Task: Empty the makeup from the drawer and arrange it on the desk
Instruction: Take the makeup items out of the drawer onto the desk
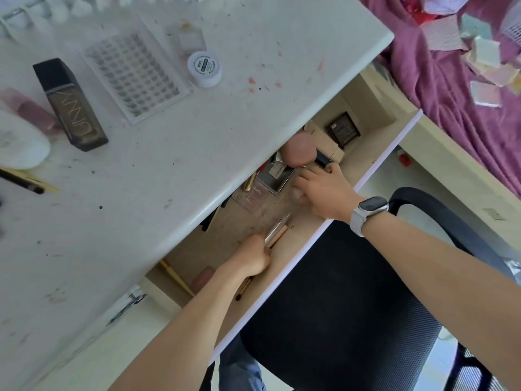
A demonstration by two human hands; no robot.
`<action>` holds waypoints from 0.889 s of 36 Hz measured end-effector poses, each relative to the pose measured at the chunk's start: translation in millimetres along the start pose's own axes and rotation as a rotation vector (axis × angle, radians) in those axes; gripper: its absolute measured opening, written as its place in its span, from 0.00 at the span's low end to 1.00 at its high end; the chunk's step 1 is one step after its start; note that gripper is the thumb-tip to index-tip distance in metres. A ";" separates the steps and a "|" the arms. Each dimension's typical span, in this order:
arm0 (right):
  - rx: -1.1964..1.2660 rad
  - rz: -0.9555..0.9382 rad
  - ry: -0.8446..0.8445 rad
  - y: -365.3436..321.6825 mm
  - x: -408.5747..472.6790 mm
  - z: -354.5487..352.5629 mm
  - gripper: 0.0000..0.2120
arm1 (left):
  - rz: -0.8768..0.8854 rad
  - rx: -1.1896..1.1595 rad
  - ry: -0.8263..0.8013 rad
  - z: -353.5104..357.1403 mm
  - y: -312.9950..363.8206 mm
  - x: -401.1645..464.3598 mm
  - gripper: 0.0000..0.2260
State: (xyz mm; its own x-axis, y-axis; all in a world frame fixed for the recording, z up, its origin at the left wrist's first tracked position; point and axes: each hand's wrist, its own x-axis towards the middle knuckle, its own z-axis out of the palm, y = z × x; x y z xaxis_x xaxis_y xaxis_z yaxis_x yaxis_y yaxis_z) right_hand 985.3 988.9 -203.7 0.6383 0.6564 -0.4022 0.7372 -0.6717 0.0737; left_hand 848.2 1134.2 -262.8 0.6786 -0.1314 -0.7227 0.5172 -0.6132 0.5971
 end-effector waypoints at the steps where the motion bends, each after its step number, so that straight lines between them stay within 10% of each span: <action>1: 0.007 0.009 0.020 -1.0 -3.3 -0.8 0.15 | -0.012 -0.002 -0.015 -0.6 -0.8 -1.1 0.11; 10: 0.318 0.143 0.305 -31.1 -35.7 -15.8 0.16 | 0.080 -0.242 -0.144 -5.9 -0.1 -24.8 0.29; 17: 1.011 0.391 0.387 -49.7 -46.8 -38.6 0.16 | 0.100 -0.246 0.070 -19.7 -7.7 -60.0 0.03; 22: 1.325 0.541 0.480 -70.1 -43.3 -58.7 0.10 | 0.117 -0.375 0.135 -46.7 -16.5 -99.8 0.07; 32: 1.679 0.376 0.175 -157.1 -12.8 -124.4 0.11 | 0.147 -0.591 0.495 -118.2 -51.8 -183.6 0.05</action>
State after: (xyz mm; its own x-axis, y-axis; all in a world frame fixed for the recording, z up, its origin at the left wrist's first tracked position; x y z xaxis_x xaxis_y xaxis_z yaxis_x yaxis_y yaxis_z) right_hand 889.0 1128.8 -96.7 0.8060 0.3425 -0.4828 -0.3903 -0.3056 -0.8685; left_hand 758.5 1282.2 -119.8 0.8431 0.2689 -0.4657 0.5018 -0.0823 0.8610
